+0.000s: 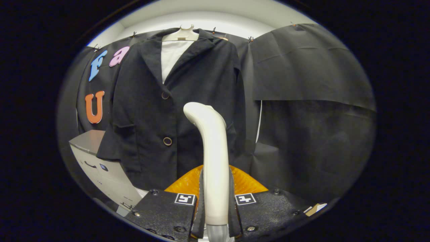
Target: Iron the clothes twice with a garment steamer, once on the left side and once on the right side.
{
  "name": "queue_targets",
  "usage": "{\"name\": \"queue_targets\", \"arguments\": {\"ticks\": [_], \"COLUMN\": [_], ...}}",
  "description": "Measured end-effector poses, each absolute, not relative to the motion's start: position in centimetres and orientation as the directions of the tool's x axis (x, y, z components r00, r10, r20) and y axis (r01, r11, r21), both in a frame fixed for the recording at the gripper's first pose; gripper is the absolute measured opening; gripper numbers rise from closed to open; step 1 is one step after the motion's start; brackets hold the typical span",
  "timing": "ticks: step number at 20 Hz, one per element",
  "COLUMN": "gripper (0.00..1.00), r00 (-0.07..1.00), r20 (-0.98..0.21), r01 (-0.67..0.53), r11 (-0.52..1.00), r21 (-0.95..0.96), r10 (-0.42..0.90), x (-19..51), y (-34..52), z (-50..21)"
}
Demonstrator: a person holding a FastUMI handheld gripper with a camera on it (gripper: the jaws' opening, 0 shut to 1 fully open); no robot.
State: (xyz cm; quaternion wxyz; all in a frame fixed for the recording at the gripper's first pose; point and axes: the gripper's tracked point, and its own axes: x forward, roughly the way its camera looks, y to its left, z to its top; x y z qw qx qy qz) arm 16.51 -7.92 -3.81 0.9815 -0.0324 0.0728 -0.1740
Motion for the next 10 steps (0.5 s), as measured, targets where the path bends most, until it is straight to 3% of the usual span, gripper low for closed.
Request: {"name": "queue_targets", "arguments": {"ticks": [10], "gripper": [0.30], "r00": [0.892], "r20": [-0.250], "r01": [0.358], "r11": [0.926], "r21": [-0.120], "r10": [-0.377], "x": [15.3], "y": [-6.8], "z": [-11.1]}}
